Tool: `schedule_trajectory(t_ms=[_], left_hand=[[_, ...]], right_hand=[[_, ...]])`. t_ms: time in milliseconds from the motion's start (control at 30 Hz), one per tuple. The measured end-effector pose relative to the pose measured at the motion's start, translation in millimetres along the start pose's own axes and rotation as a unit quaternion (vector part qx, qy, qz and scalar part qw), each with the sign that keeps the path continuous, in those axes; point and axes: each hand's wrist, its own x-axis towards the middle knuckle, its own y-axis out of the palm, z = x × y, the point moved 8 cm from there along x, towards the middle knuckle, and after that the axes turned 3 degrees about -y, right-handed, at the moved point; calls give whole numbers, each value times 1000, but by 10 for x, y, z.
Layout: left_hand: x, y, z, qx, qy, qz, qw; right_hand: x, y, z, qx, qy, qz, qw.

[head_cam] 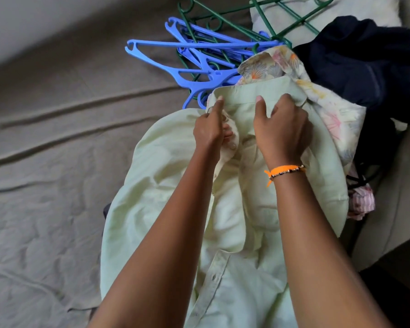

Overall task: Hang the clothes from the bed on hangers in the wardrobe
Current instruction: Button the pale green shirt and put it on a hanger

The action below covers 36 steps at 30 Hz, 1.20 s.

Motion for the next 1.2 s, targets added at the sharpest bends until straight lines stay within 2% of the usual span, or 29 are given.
schedule_trajectory(t_ms=[100, 200, 233, 300, 367, 400, 467, 500, 533, 667, 733, 833, 933, 1000, 1067, 1167, 1200], left_hand=[[26, 45, -22, -8, -7, 0, 1000], [70, 1, -3, -33, -21, -16, 999], [75, -14, 15, -48, -28, -14, 998], [38, -27, 42, -68, -41, -1, 997], [21, -62, 36, -61, -16, 7, 998], [11, -83, 15, -57, 11, 11, 998], [-37, -88, -37, -54, 76, 39, 995], [-64, -66, -38, -48, 98, 59, 992], [-103, -28, -26, -31, 110, 86, 990], [-74, 28, 229, 155, 138, 118, 971], [-91, -3, 320, 245, 177, 106, 947], [-157, -42, 396, 339, 245, 90, 904], [-267, -13, 406, 393, 300, 85, 865], [-341, -8, 424, 431, 325, 73, 839], [-368, -49, 446, 442, 328, 61, 833], [-351, -108, 463, 423, 287, 74, 856], [-337, -125, 460, 414, 273, 74, 865]], right_hand=[[-99, -67, -229, 57, 51, -29, 997], [-160, -30, -529, 233, 135, -59, 961], [-173, 16, -565, 316, 166, -53, 932], [-207, 184, -631, 481, 228, -9, 847], [-185, 201, -509, 566, 229, 56, 790], [-151, 245, -454, 617, 232, 82, 748], [-162, 336, -352, 743, 286, 90, 598], [-140, 375, -346, 761, 287, 76, 576], [-127, 427, -379, 751, 284, 52, 594], [-69, 554, -452, 638, 220, 14, 738], [-27, 528, -489, 595, 199, -9, 779], [49, 514, -538, 540, 187, -37, 820], [123, 457, -517, 392, 119, -32, 912], [81, 378, -424, 278, 32, -18, 960], [-59, 270, -297, 192, -54, -38, 979], [-286, 73, -143, 118, -126, -105, 979], [-326, 28, -58, 100, -162, -104, 976]])
